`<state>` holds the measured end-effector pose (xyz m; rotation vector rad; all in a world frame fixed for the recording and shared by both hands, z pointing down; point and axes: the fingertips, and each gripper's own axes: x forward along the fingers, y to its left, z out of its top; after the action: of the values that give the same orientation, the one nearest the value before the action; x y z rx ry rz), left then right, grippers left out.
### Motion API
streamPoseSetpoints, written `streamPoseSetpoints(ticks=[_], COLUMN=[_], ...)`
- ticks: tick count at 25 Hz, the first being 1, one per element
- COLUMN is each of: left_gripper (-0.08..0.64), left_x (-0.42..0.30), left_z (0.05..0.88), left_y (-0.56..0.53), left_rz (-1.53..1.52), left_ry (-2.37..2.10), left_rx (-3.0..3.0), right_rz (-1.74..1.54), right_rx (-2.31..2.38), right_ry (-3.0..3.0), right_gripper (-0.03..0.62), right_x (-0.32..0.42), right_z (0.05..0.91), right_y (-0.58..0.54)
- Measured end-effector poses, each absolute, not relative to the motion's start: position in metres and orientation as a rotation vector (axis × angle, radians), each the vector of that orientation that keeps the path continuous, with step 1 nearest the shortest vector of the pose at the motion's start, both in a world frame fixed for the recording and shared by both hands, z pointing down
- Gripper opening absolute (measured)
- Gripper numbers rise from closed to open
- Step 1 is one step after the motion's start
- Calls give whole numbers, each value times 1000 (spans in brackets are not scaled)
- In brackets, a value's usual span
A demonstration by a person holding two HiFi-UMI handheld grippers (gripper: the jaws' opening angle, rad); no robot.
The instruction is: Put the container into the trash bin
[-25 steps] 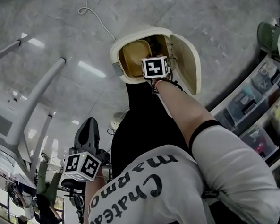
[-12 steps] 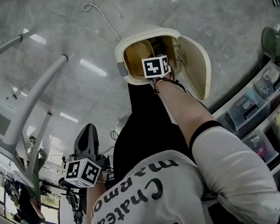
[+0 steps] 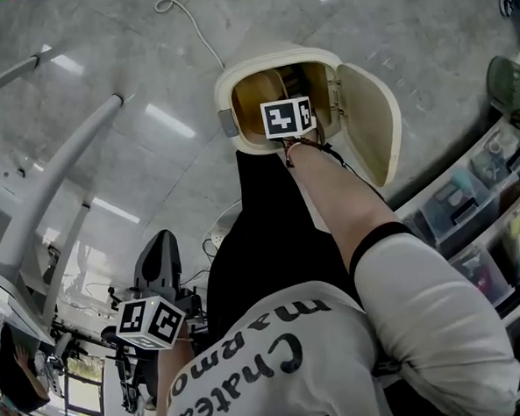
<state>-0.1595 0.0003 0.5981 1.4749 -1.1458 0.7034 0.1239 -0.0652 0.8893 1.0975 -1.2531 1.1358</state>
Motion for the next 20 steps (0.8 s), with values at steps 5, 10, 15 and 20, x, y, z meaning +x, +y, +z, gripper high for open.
streamPoseSetpoints(ticks=[5, 10, 15, 20], left_gripper=[21, 21, 21, 21], left_x=[-159, -158, -164, -164], left_z=[599, 602, 589, 577], left_y=[-1, -7, -6, 0], left_rz=[700, 690, 669, 623], left_ry=[-1142, -1144, -1172, -1177], left_rx=[1480, 1510, 1525, 1558], right_rz=[1169, 1169, 1206, 1197], right_rx=[1080, 1104, 1114, 1160], right_ry=[-1249, -1238, -1236, -1252], right_gripper=[34, 39, 202, 202], right_x=[120, 125, 123, 124], right_z=[890, 896, 884, 851], right_y=[-63, -65, -63, -66])
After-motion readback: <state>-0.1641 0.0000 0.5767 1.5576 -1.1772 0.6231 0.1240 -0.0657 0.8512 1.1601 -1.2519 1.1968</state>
